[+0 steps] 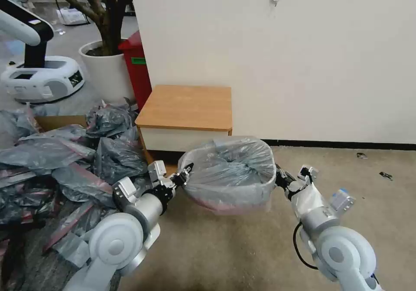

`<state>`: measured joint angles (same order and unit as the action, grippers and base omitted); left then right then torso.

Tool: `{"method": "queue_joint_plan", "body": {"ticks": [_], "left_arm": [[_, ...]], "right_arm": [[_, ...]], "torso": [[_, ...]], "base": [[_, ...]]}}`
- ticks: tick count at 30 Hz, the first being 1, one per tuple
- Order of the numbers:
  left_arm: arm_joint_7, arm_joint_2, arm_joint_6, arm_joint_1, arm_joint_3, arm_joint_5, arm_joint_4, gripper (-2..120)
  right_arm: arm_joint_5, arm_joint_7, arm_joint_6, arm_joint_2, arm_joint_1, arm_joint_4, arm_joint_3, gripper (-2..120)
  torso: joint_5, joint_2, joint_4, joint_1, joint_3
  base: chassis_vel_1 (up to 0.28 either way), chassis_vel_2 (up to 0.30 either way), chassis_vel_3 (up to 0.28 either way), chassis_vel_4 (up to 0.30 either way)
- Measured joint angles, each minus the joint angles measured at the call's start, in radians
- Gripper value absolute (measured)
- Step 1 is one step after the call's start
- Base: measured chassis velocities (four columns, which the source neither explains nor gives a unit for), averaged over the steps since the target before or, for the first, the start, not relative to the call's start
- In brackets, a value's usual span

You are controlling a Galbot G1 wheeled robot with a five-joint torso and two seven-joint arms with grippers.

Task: Pick up the garbage bag from the table and place it over the trash can.

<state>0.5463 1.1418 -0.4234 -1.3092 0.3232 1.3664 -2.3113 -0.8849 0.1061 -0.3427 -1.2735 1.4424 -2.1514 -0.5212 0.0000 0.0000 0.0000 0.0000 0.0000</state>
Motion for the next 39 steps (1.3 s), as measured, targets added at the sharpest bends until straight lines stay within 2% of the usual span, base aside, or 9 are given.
{"method": "queue_joint_plan", "body": {"ticks": [13,20,24,29,32,34,36,37,39], "left_arm": [[-0.021,-0.014,-0.003,-0.001,0.027,0.025,-0.014,7],[-0.021,-0.016,-0.005,-0.002,0.029,0.01,-0.015,7],[-0.027,-0.031,-0.013,0.007,0.022,-0.111,0.018,7],[-0.029,-0.037,-0.017,0.014,0.02,-0.152,0.039,7],[-0.029,-0.04,-0.017,0.019,0.011,-0.19,0.056,7],[-0.031,-0.043,-0.017,0.02,0.006,-0.21,0.061,7],[-0.042,-0.057,-0.015,0.02,-0.01,-0.263,0.067,7],[-0.042,-0.057,-0.015,0.02,-0.01,-0.263,0.067,7],[-0.058,-0.079,-0.01,0.023,-0.032,-0.323,0.069,7]], "right_arm": [[0.069,-0.024,0.015,0.001,-0.017,0.085,0.003,0],[0.061,-0.019,0.004,0.0,-0.006,0.048,-0.003,0],[-0.008,0.003,-0.007,0.006,0.033,-0.028,-0.03,22],[-0.076,0.01,-0.009,0.016,0.06,-0.073,-0.053,37],[-0.108,0.026,-0.008,0.021,0.068,-0.116,-0.074,52],[-0.117,0.036,-0.008,0.027,0.067,-0.141,-0.081,54],[-0.126,0.054,-0.017,0.064,0.049,-0.2,-0.085,64],[-0.126,0.054,-0.017,0.064,0.049,-0.2,-0.085,64],[-0.124,0.059,-0.041,0.145,-0.002,-0.266,-0.063,73]], "torso": [[0.0001,0.0,-0.0001,0.0,0.0],[0.0,0.0,0.0,0.0,0.0],[0.0,0.0,0.0,0.0,0.0],[-0.0001,0.0,0.0,0.0,0.0],[0.0001,0.0,-0.0002,0.0,0.0],[0.0001,0.0,-0.0002,0.0,0.0],[0.0,0.0,-0.0002,0.0,0.0],[0.0,0.0,-0.0002,0.0,0.0],[0.0,0.0,-0.0001,0.0,0.0]], "base": [[0.0,0.0,0.0,0.0],[0.0,0.0,0.0,0.0],[0.0,0.0,0.0,0.0],[0.0,0.0,0.0,0.0],[0.0,0.0,0.0,0.0],[0.0,0.0,0.0,0.0],[0.0,0.0,0.0,0.0],[0.0,0.0,0.0,0.0],[0.0,0.0,0.0,0.0]]}}
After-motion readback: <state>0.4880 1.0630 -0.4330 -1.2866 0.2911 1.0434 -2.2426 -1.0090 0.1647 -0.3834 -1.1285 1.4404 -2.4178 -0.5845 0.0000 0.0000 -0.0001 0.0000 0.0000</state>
